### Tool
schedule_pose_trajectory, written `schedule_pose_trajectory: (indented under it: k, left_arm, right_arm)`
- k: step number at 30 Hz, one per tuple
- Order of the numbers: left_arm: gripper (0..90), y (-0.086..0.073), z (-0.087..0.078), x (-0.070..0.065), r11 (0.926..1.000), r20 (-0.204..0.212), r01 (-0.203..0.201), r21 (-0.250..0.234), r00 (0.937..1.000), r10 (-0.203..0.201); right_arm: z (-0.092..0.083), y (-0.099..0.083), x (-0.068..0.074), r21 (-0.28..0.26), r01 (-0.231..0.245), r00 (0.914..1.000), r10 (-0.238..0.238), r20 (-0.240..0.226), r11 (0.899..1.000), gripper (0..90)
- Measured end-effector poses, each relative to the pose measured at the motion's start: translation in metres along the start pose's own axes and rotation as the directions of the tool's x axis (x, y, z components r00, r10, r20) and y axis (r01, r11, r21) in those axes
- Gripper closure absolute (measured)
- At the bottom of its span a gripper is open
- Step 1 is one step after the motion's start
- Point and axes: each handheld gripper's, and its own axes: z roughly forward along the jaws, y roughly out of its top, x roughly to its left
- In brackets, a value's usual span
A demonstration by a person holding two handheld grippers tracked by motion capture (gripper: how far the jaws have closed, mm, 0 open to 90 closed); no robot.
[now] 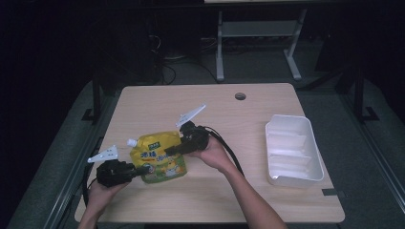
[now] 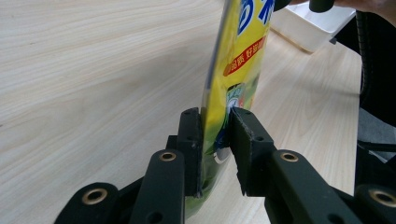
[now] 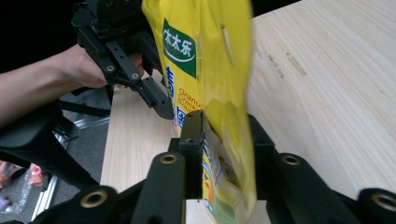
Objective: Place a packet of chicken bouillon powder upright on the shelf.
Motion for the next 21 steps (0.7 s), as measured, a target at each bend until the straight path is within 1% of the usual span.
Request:
schedule_pose_trajectory:
  k: [4, 6, 8, 9, 10, 11, 12, 13, 15, 16, 19, 21]
  left_arm:
    - [68.7, 0.000, -0.001, 0.003, 0.9998, -0.003, 0.018, -0.002, 0.9998, -0.018]
    - [65.1, -0.001, -0.001, 0.004, 0.9998, -0.005, 0.021, -0.003, 0.9998, -0.021]
    - [63.8, -0.001, -0.002, 0.004, 0.9998, -0.009, 0.020, -0.004, 0.9998, -0.020]
    - [62.1, -0.001, -0.002, 0.004, 0.9998, -0.014, 0.020, -0.005, 0.9997, -0.020]
    - [59.4, -0.001, -0.002, 0.004, 0.9999, -0.033, 0.014, -0.003, 0.9994, -0.014]
    - [54.0, -0.001, -0.002, 0.003, 0.9999, -0.049, 0.010, 0.001, 0.9987, -0.010]
    - [51.2, -0.001, -0.002, 0.003, 0.9999, -0.063, 0.010, 0.007, 0.9980, -0.010]
    - [47.5, -0.001, -0.001, 0.004, 0.9998, -0.073, 0.011, 0.018, 0.9973, -0.010]
    - [44.3, -0.002, 0.000, 0.004, 0.9997, -0.080, 0.008, 0.022, 0.9968, -0.006]
    - [44.3, -0.002, 0.001, 0.004, 0.9997, -0.091, 0.007, 0.024, 0.9958, -0.005]
    - [40.9, -0.002, 0.002, 0.004, 0.9995, -0.098, 0.003, 0.031, 0.9952, 0.001]
    - [40.2, -0.002, 0.003, 0.004, 0.9993, -0.105, 0.005, 0.037, 0.9945, -0.001]
  right_arm:
    - [0.001, -0.002, -0.002, 0.015, -0.007, 0.9993, 0.007, -0.036, 1.000, 84.5]
    - [0.001, -0.002, 0.001, 0.024, 0.005, 0.9993, -0.004, -0.037, 1.000, 87.1]
    - [0.001, -0.003, 0.001, 0.022, 0.003, 0.9993, -0.002, -0.039, 1.000, 87.7]
    - [0.000, -0.003, 0.001, 0.018, 0.004, 0.9993, -0.003, -0.038, 1.000, 88.1]
    - [0.000, -0.003, 0.001, 0.017, 0.001, 0.9993, -0.001, -0.037, 1.000, 88.7]
    - [-0.002, -0.003, 0.001, 0.014, 0.003, 0.9993, -0.003, -0.037, 1.000, 89.2]
    - [-0.003, -0.003, 0.001, 0.012, 0.005, 0.9994, -0.004, -0.033, 1.000, 89.2]
    - [-0.006, -0.003, 0.001, 0.005, 0.004, 0.9999, -0.004, -0.014, 1.000, 89.3]
    - [-0.009, -0.003, 0.001, 0.001, 0.001, 1.0000, -0.001, -0.010, 1.000, 89.3]
    - [-0.011, -0.003, 0.000, -0.003, 0.004, 1.0000, -0.004, 0.003, 1.000, 89.3]
    - [-0.019, -0.002, 0.001, -0.010, -0.002, 0.9994, 0.003, 0.034, 1.000, 89.3]
    - [-0.021, -0.002, 0.001, -0.011, -0.003, 0.9992, 0.004, 0.039, 1.000, 89.3]
